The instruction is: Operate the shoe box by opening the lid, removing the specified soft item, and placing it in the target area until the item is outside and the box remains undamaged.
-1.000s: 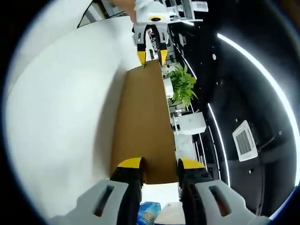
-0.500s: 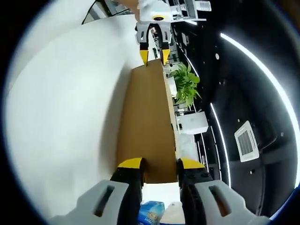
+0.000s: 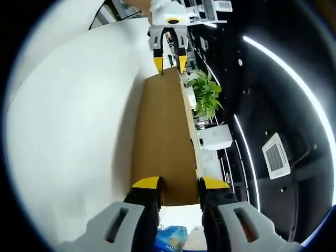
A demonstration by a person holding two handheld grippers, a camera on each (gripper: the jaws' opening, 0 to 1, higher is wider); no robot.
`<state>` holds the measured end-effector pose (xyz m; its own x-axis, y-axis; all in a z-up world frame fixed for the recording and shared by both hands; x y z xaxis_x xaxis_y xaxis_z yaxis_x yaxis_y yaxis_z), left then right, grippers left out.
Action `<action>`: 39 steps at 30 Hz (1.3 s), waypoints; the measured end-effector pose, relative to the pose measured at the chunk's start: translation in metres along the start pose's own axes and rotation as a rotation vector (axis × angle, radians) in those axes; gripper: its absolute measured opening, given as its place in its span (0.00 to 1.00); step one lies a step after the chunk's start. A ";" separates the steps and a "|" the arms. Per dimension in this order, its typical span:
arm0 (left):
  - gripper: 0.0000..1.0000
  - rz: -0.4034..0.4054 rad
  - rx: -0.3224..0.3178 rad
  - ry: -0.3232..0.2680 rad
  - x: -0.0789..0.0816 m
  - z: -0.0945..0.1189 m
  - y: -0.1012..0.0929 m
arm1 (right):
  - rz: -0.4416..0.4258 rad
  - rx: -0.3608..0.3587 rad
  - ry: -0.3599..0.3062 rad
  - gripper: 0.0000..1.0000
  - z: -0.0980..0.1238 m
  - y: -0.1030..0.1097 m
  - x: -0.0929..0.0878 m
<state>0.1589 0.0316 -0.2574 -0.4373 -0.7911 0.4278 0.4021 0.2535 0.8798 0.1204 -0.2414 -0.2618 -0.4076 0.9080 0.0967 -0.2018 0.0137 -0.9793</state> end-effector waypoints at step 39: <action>0.70 0.967 -0.062 -0.220 0.012 0.014 0.045 | -1.037 -0.104 -0.065 0.62 0.008 -0.031 0.000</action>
<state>0.1604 0.0412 -0.2101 -0.0362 -0.1372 0.9899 0.7029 0.7006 0.1228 0.1197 -0.2457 -0.2296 -0.1262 0.4063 0.9050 -0.4034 0.8124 -0.4210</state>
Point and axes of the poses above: the point that each gripper's makers call its tool centre point, and the gripper's own axes: z roughly backward along the fingers, y roughly to its left, x roughly out of its top, the point moved 5 cm from there along z, roughly backward along the fingers, and after that the axes turned 6 degrees about z, right-handed, at the moved point
